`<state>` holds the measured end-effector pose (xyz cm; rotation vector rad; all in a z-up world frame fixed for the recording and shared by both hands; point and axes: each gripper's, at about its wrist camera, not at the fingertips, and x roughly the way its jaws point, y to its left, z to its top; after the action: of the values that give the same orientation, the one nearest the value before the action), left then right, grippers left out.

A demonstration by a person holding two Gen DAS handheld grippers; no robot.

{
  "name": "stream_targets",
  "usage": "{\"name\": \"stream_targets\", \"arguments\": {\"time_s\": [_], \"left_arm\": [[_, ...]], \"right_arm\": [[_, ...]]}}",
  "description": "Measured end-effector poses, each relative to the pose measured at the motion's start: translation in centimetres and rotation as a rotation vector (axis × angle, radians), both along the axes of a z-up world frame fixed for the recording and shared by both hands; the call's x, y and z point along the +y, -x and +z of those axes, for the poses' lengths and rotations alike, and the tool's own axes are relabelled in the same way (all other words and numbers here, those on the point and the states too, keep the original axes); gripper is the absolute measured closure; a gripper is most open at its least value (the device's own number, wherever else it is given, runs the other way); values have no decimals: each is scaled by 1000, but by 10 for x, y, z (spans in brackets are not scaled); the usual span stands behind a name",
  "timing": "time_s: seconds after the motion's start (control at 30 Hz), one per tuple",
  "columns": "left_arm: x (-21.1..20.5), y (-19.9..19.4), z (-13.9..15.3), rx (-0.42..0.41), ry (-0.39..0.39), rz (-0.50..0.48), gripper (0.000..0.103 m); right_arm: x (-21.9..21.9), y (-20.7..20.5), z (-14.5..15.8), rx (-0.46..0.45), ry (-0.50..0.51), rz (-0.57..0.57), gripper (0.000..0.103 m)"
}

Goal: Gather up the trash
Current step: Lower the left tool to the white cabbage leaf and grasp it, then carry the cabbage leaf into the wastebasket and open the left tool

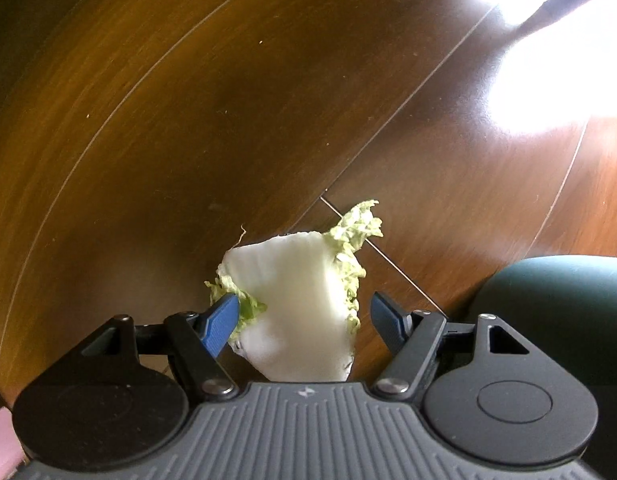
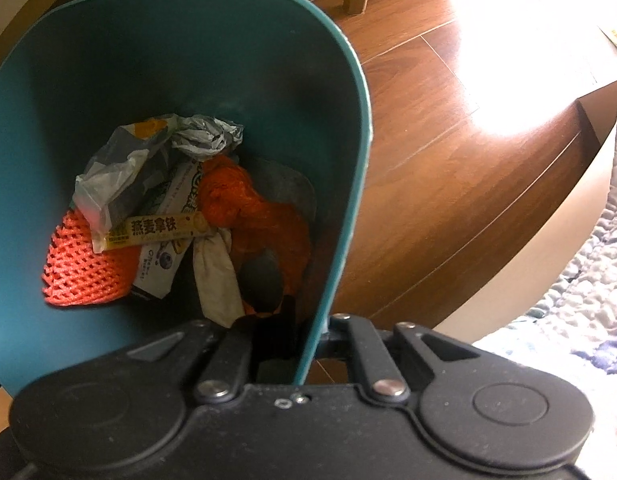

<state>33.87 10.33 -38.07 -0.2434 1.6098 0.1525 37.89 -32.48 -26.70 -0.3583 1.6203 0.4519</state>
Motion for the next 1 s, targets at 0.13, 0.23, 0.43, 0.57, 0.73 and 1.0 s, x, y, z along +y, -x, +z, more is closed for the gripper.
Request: {"name": "stream_targets", "arguments": {"time_s": [0.13,0.23,0.43,0.57,0.73,1.0], "left_arm": [[4,1,-2,-9,15,23,34],[8,2,-1,-8,-5,34,48],[15,14,18,-65,91,63,86],[13,21,31,-95,68,57,92],[30,30,47,-99,66,74,98],[63,36,96,-125,71,99,99]], "right_arm": [[-3,-1,2,-1,-8,-2,96],[-3,-1,0,-1,-10,-7,97],[-4,-1,2,-13,-3,-13,97],[-5,-3,4,-27,6,-35,97],[-1,-2,7,-40,16,-51,97],[12,8,23,-74,18,-45,97]]}}
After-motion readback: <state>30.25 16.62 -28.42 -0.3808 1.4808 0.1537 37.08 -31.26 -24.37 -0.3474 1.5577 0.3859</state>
